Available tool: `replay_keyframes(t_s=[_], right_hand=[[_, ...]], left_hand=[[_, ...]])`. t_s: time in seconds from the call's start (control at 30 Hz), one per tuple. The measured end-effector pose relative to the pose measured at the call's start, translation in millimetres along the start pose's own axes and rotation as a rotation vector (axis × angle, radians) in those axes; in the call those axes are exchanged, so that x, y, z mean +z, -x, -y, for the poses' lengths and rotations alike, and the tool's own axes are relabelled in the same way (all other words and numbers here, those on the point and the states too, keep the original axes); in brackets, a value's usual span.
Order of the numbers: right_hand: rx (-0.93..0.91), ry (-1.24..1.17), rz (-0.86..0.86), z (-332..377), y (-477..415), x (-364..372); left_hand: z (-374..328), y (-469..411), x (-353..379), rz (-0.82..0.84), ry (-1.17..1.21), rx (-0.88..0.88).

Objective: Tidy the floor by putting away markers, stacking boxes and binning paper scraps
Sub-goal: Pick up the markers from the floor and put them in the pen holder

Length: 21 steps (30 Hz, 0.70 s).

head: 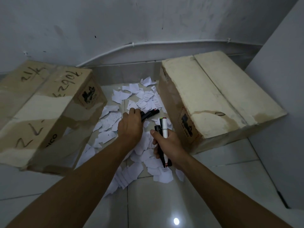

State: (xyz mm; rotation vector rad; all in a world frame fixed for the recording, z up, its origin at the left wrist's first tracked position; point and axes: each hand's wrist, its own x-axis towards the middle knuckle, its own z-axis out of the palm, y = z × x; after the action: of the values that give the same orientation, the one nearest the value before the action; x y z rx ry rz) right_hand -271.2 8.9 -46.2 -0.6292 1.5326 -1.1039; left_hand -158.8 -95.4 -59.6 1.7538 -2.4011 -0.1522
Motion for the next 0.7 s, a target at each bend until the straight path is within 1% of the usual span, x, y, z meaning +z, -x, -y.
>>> replay_keyframes(t_s=[0.07,0.17,0.33,0.43,0.57,0.7], right_hand=[[0.010,-0.023,0.004,0.6,1.9,1.3],[0.008,-0.030,-0.011,3.5,3.7,1.4],[-0.042,0.004,-0.048,13.0,8.7,7.3],[-0.087,0.055,-0.078,20.0,11.3,15.5],[-0.111,0.041,-0.026,25.0,16.2,26.9],[-0.116,-0.006,-0.008,30.0,20.9,37.7]], left_hand=[[5.0,3.2,-4.2,-0.047,0.078,-0.041],[10.9,5.7,-14.7,-0.121,0.272,-0.111],[20.4,20.1,-27.6,-0.204,0.458,-0.168],[28.8,30.2,-35.7,-0.235,0.535,-0.191],[40.0,35.3,-50.4,-0.254,0.635,-0.254],[45.7,36.2,-62.8,-0.240,0.915,-0.338]])
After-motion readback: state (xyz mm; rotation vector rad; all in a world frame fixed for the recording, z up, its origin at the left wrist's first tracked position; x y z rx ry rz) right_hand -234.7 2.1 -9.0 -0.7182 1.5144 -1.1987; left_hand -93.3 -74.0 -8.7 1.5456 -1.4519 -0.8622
